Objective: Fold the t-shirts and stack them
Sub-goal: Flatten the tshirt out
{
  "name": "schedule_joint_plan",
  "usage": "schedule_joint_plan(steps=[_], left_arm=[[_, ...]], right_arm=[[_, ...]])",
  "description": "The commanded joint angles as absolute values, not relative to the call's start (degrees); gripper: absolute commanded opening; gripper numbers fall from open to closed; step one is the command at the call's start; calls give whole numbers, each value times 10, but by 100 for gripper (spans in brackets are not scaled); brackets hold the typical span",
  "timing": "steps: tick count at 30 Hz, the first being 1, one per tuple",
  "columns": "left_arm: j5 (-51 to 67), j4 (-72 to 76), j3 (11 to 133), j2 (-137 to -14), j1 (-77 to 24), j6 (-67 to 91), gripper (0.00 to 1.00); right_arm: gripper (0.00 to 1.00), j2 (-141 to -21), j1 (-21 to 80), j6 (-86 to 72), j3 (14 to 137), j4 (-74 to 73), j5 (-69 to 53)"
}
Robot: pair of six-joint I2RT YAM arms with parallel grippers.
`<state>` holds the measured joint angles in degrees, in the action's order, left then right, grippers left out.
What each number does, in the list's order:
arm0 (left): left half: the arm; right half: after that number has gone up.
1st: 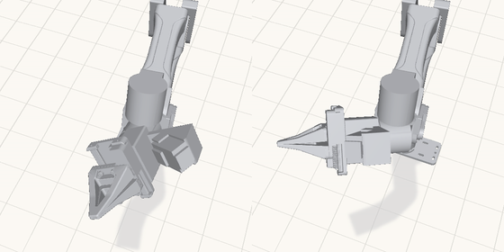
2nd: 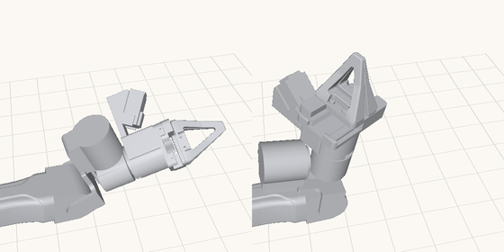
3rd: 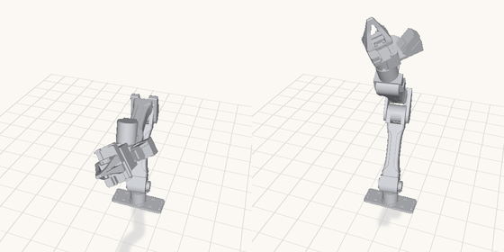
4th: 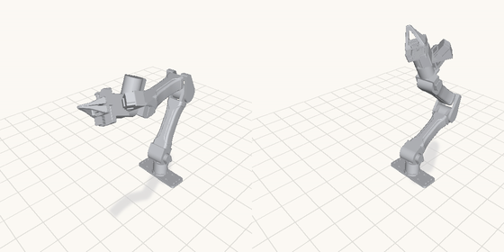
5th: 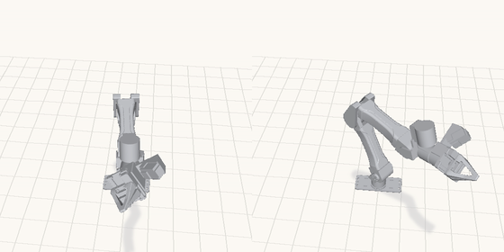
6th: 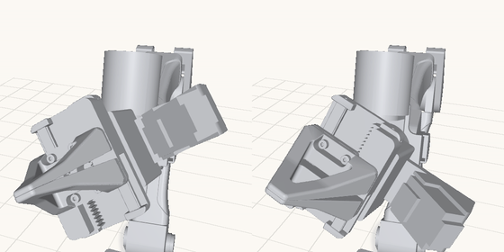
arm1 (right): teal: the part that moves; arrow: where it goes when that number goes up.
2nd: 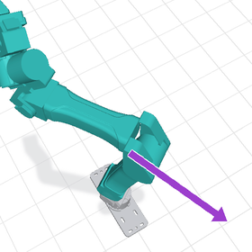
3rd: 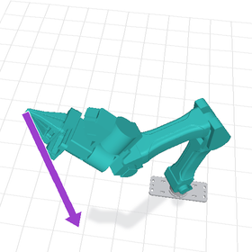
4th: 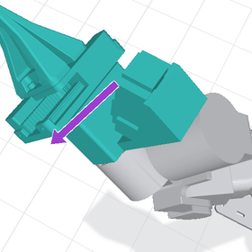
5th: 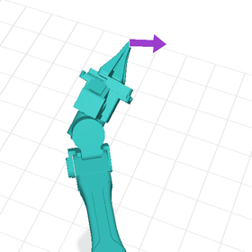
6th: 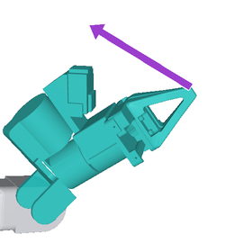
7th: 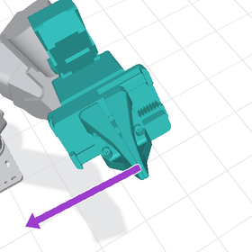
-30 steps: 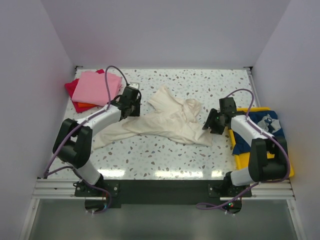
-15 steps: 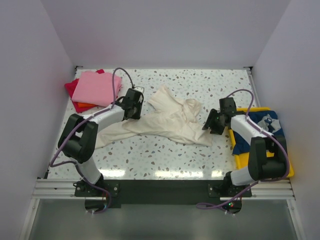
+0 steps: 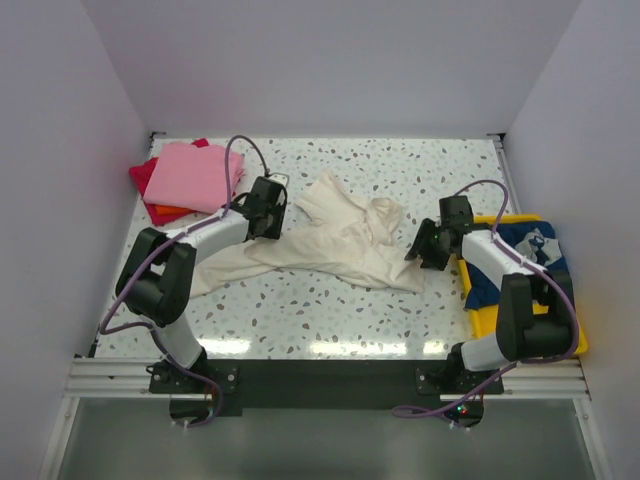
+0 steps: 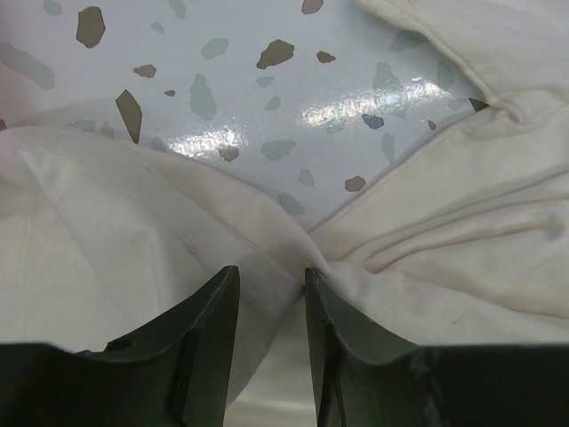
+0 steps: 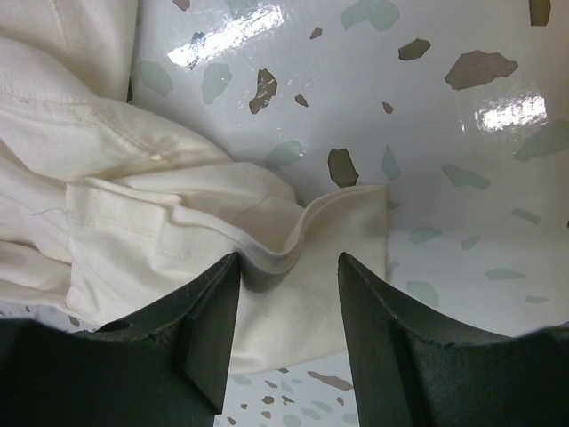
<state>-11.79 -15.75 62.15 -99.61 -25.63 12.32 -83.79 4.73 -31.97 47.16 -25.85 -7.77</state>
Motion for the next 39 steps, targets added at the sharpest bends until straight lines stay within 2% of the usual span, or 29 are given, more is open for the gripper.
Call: schedule_joint_plan(steps=[1, 18, 24, 30, 31, 39], left_arm=[[-97, -153, 619, -975, -258, 105, 40], [-112, -160, 619, -989, -258, 105, 36], [-113, -152, 626, -1002, -258, 111, 24], [-157, -171, 649, -998, -257, 132, 6], [-173, -175, 656, -993, -256, 135, 0], [-180, -200, 667, -891, -210, 205, 0]], right_arm=[[52, -834, 44, -325, 468, -245, -90], [51, -828, 43, -325, 467, -250, -85], [51, -823, 41, -325, 466, -256, -78], [51, -808, 34, -313, 472, -273, -65], [51, -806, 32, -311, 472, -277, -62], [52, -787, 18, -298, 466, -293, -33]])
